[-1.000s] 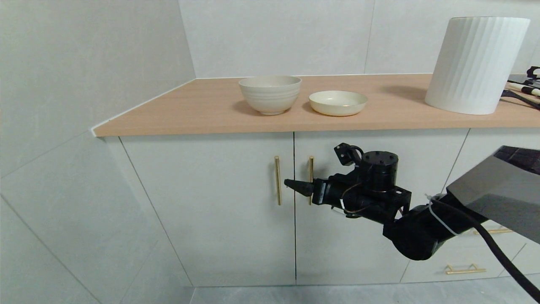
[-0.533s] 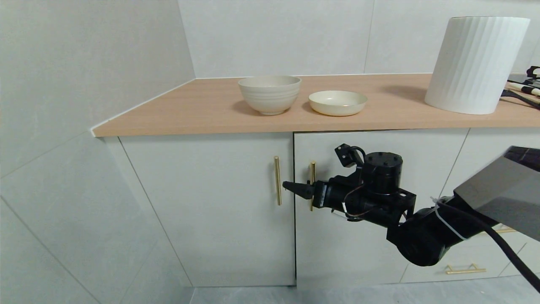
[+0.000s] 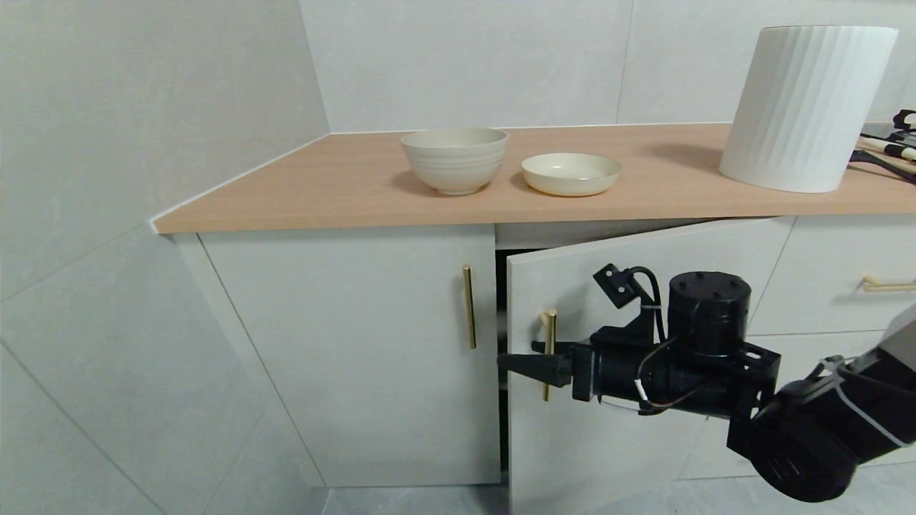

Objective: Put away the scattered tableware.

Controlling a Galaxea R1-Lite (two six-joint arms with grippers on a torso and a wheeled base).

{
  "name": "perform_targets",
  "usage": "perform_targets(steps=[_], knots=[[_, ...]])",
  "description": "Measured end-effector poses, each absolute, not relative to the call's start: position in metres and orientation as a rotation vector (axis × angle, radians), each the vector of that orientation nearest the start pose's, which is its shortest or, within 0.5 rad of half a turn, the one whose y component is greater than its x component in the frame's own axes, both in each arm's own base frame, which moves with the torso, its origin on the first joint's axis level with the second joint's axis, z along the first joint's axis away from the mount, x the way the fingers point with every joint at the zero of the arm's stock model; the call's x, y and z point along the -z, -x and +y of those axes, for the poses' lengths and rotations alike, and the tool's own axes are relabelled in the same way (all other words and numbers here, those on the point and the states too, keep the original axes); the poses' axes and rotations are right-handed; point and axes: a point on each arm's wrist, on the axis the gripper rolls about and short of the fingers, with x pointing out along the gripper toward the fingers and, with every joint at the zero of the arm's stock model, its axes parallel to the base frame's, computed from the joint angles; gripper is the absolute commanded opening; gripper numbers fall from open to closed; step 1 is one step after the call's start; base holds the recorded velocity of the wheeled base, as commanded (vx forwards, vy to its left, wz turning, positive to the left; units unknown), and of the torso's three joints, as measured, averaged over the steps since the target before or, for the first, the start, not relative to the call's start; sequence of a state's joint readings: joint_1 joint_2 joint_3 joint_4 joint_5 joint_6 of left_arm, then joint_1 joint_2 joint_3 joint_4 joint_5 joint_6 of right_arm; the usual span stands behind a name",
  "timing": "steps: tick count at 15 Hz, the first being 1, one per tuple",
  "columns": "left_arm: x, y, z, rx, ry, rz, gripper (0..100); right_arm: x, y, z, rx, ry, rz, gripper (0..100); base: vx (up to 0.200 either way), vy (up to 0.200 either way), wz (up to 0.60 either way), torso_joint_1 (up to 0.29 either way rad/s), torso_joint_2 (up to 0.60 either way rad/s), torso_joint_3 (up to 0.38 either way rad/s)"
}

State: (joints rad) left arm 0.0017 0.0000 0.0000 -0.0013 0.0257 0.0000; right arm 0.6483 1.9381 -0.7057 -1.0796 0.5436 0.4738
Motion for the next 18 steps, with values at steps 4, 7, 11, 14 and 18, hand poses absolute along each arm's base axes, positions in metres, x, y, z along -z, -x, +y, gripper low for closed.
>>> perform_targets(steps=[4,7,11,14,18], knots=[[-0.076,0.023,0.001,-0.028,0.0,-0.001,100,-0.131,-0.23,0.198,-1.153,-0.4,0.467,100,0.0,0.0,0.0,0.0,0.0,0.0],[-0.076,0.023,0.001,-0.028,-0.004,-0.002,100,-0.139,-0.21,0.186,-1.174,-0.402,0.463,100,0.0,0.0,0.0,0.0,0.0,0.0],[-0.082,0.023,0.0,-0.02,-0.005,-0.051,100,-0.144,-0.2,0.183,-1.191,-0.401,0.453,100,0.0,0.0,0.0,0.0,0.0,0.0],[-0.093,0.027,-0.002,0.068,-0.009,-0.098,100,-0.145,-0.199,0.183,-1.199,-0.4,0.448,100,0.0,0.0,0.0,0.0,0.0,0.0],[-0.151,0.043,-0.009,0.393,-0.025,-0.107,100,-0.145,-0.2,0.184,-1.203,-0.399,0.446,100,0.0,0.0,0.0,0.0,0.0,0.0]])
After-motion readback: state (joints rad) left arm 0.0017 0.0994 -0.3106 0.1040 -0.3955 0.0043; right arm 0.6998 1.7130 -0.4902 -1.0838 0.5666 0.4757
